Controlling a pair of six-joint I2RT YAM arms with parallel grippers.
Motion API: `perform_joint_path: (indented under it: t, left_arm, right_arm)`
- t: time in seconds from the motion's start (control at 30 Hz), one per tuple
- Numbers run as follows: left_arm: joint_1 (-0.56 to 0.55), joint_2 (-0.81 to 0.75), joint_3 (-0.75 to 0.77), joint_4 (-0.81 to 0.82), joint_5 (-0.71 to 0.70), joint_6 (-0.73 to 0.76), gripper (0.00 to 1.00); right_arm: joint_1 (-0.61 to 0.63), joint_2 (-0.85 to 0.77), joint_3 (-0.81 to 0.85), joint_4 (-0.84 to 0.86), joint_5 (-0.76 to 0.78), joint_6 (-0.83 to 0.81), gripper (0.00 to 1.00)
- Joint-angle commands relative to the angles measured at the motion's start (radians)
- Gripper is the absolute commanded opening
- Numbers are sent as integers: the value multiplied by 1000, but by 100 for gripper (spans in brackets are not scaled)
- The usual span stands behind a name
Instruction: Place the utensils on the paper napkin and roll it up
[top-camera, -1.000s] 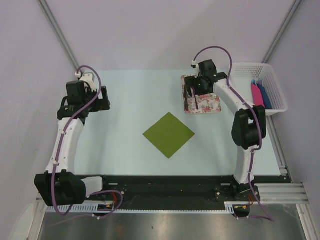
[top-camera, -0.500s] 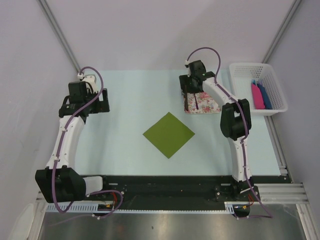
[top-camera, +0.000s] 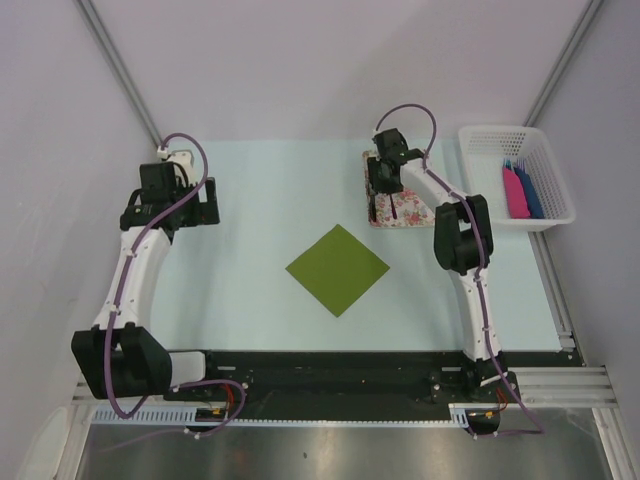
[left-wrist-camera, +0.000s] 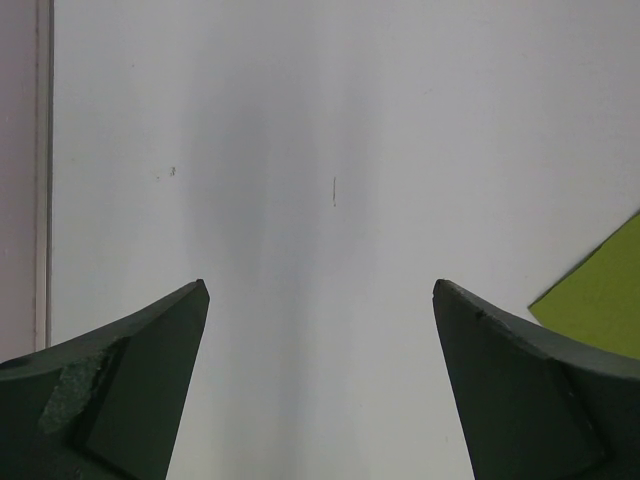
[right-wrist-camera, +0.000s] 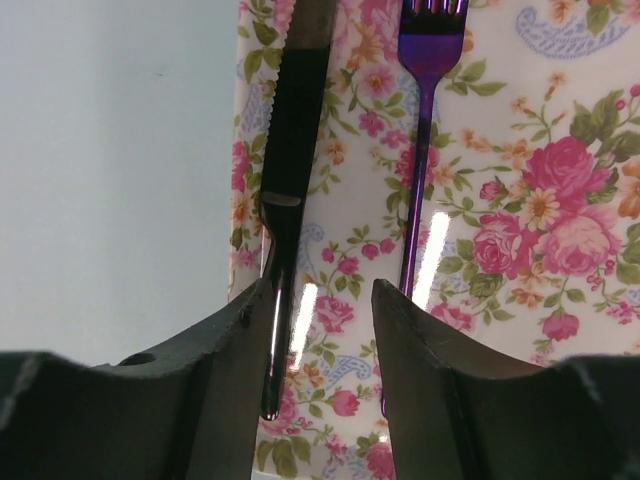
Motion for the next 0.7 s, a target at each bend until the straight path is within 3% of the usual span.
perform_joint_path:
  t: [0.0,0.37,0.67]
  left_arm:
    - [3,10,34,13,-15,19,100]
    - [4,30,30,6,-54,21,100]
    - [3,37,36,4,-60,27,100]
  right_arm:
    - [17,41,80,24,46,17,49]
    - [40,111,126,36,66,22,45]
    - [-19,96,51,0,-30,30,28]
